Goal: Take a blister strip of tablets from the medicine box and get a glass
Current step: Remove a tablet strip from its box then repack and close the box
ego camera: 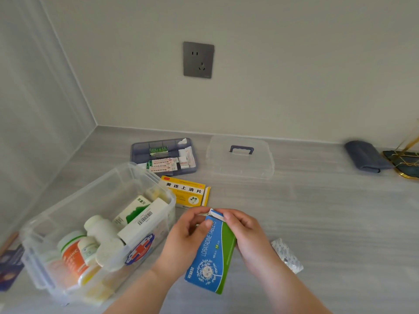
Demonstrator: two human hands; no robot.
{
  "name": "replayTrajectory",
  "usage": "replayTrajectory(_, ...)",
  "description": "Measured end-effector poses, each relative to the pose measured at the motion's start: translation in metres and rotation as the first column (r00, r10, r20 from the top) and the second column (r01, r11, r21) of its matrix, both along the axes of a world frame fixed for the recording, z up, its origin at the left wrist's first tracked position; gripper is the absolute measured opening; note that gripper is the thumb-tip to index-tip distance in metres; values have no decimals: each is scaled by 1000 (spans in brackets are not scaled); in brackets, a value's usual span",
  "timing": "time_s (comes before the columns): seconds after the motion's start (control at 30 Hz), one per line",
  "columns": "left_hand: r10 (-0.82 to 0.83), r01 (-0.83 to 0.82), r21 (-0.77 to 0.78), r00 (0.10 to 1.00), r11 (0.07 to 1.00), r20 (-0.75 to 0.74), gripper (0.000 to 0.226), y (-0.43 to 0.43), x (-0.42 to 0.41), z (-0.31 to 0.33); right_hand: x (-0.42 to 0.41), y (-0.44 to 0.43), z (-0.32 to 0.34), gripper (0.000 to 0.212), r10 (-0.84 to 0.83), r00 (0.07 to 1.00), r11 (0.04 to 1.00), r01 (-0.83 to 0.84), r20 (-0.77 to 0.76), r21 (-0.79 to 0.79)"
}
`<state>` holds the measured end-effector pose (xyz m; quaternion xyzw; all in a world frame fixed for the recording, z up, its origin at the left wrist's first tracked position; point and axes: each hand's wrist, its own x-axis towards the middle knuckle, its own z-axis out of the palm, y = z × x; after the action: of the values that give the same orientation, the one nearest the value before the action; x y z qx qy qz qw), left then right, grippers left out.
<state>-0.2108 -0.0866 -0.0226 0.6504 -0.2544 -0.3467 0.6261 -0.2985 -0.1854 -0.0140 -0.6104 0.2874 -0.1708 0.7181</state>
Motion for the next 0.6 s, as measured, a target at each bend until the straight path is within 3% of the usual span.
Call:
replayTrajectory(0.2, 58, -59, -45, 998, 997, -36, 21, 0, 15, 3, 17, -2, 6, 31, 46, 999, 996, -46, -7, -71)
replayTrajectory(0.4, 129, -128, -103, 992, 986, 4, 27, -4, 30, 11, 29, -1, 15, 27, 176, 979, 884, -203, -102, -422)
replayTrajectory(0.47, 139, -136, -114, 990, 984, 17, 28, -6, 30, 13, 32, -5, 18, 27, 184, 976, 853, -216, -114, -475)
replayTrajectory(0.53, 197, -194, -133, 980, 972, 4, 26, -7, 30, 15, 33, -6, 19, 29, 155, 987, 897, -159, -45, -411)
replayTrajectory(0.6, 310, -310, -168, 951, 936, -27, 24, -8, 33, 21, 34, -4, 17, 32, 78, 997, 975, -71, 23, -212)
